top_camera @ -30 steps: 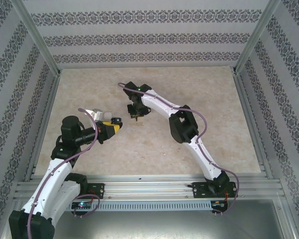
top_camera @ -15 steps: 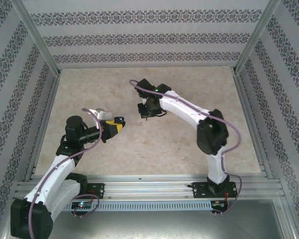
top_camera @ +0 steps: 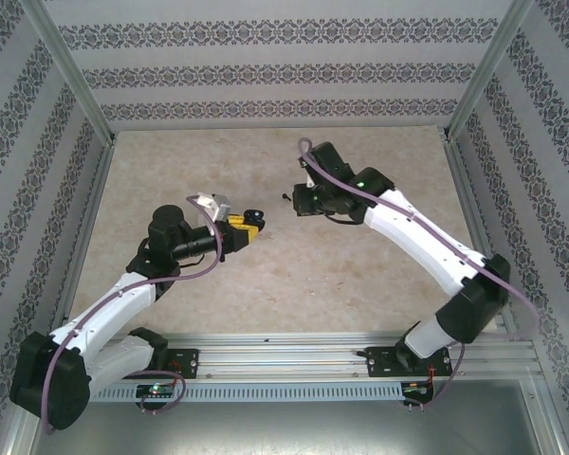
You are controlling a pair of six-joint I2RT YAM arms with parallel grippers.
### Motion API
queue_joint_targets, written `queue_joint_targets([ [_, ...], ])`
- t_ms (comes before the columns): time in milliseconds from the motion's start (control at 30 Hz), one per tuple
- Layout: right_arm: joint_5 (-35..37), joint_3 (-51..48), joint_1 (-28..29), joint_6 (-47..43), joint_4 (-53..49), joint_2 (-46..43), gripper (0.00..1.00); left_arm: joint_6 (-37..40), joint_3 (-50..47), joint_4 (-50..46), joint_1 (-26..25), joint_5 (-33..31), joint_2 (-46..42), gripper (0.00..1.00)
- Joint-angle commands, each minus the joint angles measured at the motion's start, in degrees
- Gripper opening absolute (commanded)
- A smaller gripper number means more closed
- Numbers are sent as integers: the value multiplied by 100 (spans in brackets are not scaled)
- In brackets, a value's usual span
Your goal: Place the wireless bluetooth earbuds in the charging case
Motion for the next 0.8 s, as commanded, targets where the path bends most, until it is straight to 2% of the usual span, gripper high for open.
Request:
queue_joint_targets([
  [0, 118, -67, 16, 122, 395, -503, 14, 371, 230, 379, -200, -88, -62, 0],
  [333, -44, -23, 644, -329, 1404, -1230, 14, -11, 390, 546, -508, -120, -227, 0],
  [600, -219, -306, 1132, -591, 1917, -1457, 14, -273, 447, 817, -630, -200, -139, 0],
  [767, -380, -494, 1223, -613, 1953, -1441, 15, -469, 514, 1165, -630, -151, 97, 0],
])
